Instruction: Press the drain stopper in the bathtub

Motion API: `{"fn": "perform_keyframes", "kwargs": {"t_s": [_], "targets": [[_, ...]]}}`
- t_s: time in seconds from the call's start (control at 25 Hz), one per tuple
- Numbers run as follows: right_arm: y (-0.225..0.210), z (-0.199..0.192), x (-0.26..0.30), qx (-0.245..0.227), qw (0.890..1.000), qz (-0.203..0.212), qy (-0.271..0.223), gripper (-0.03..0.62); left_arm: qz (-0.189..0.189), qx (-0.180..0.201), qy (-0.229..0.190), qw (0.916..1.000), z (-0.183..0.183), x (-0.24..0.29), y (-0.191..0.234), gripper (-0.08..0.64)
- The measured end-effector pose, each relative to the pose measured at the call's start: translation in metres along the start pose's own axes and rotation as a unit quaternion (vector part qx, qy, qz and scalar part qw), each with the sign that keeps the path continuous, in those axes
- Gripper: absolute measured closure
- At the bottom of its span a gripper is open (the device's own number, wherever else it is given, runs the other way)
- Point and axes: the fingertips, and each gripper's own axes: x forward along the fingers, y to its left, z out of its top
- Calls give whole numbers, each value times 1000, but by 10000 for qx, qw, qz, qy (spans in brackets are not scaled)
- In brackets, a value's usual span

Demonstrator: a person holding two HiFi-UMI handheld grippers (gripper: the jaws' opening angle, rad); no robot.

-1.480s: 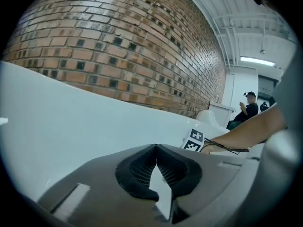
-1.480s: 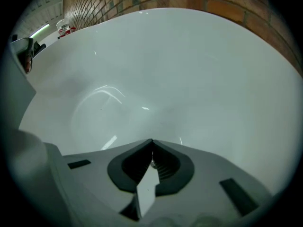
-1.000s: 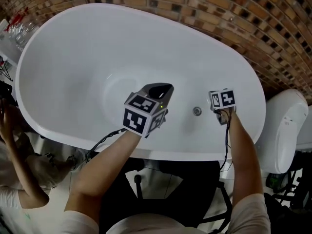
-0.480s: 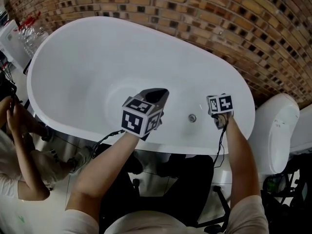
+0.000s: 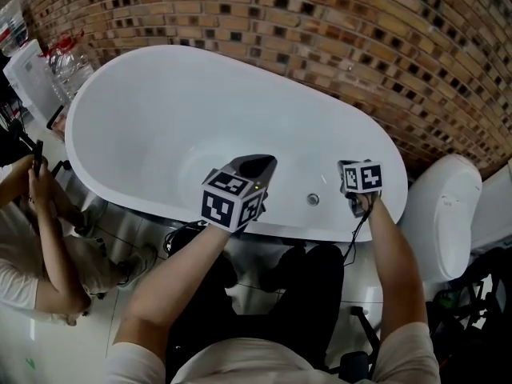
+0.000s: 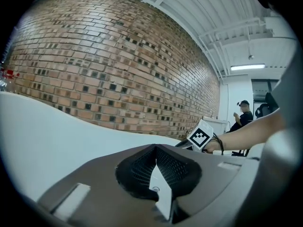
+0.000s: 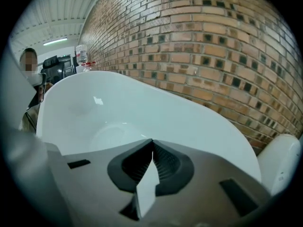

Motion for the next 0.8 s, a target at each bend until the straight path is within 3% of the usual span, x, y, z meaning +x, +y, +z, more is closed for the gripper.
{"fn": "perform_keyframes", "kwargs": {"t_s": [0.4,0.8], "targets": [[29,16,-86,204,9961,-91,-850,575,-122,140,-497,9986,22,-57,-41,557],[71,37,-159,-10,9863,-75,-1648,575,-188,67,-802,9966,28,-100,-62,557]]}}
